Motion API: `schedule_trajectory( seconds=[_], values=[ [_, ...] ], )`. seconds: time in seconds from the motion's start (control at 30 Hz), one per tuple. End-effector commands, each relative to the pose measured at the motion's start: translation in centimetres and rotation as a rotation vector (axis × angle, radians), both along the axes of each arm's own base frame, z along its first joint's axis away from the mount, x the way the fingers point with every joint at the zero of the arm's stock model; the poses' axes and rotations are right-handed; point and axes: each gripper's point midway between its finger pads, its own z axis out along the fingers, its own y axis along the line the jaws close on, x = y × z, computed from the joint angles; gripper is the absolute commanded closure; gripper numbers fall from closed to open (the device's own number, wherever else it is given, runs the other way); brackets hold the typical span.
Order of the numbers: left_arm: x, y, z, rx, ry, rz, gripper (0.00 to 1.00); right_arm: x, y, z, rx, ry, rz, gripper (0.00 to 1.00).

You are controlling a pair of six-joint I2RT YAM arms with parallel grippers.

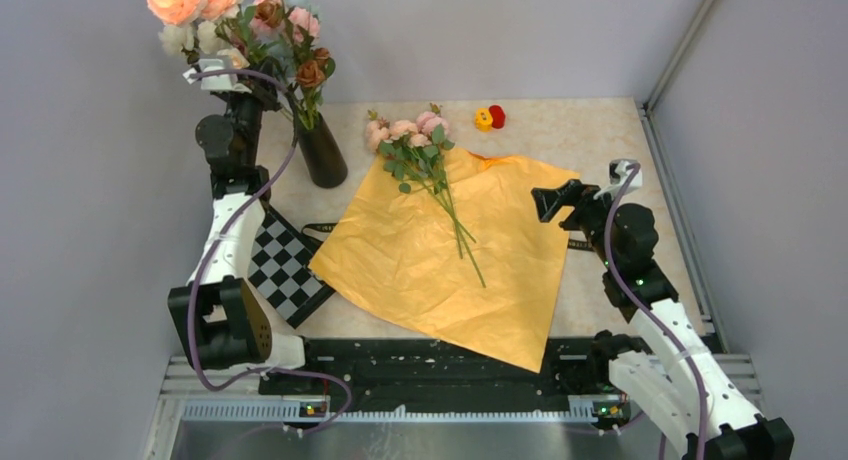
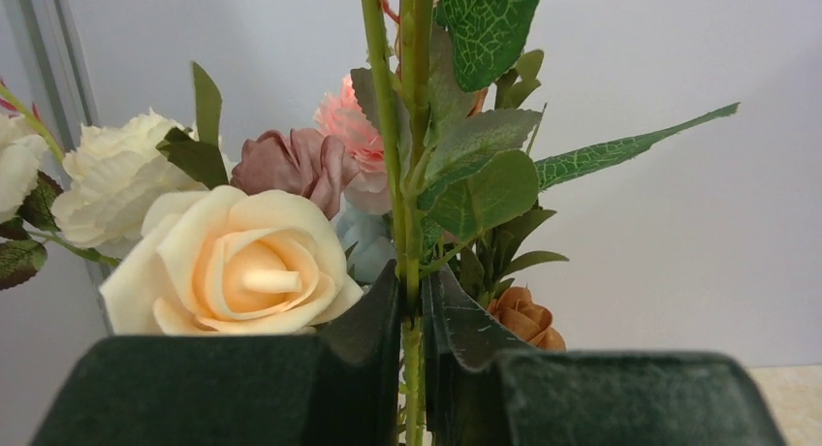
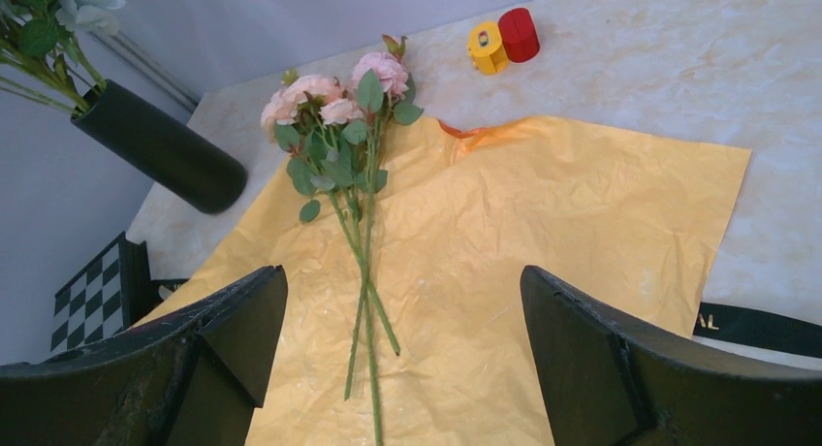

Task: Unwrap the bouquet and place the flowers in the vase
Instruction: Insert the fake flower into the vase.

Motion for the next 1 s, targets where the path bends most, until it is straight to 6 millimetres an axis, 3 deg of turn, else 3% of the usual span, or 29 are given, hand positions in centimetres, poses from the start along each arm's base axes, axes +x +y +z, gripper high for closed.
schedule_trajectory(
  seconds=[0.0,0.43,0.67,0.97],
  values=[
    [0.1,-0.2,-0.2,0.038,-0.014,-0.014,1.00,0.0,-0.4,0.9,0.013,-0.033,-0.015,0.08],
    [2.0,0.0,-4.6,0.061,0.104,-0.015,1.00,0.1,-0.1,0.6,0.018,-0.031,0.002,0.09],
    [3.1,-0.3,-8.2,0.074,0.199,-0.037,1.00,0.1,0.0,0.3,0.022,-0.025,0.008,0.09],
    [3.4,-0.2,-10.5,0.094,0.264,-0.040,1.00,0.0,0.2,-0.2,0.036,-0.014,0.018,0.09]
  ],
)
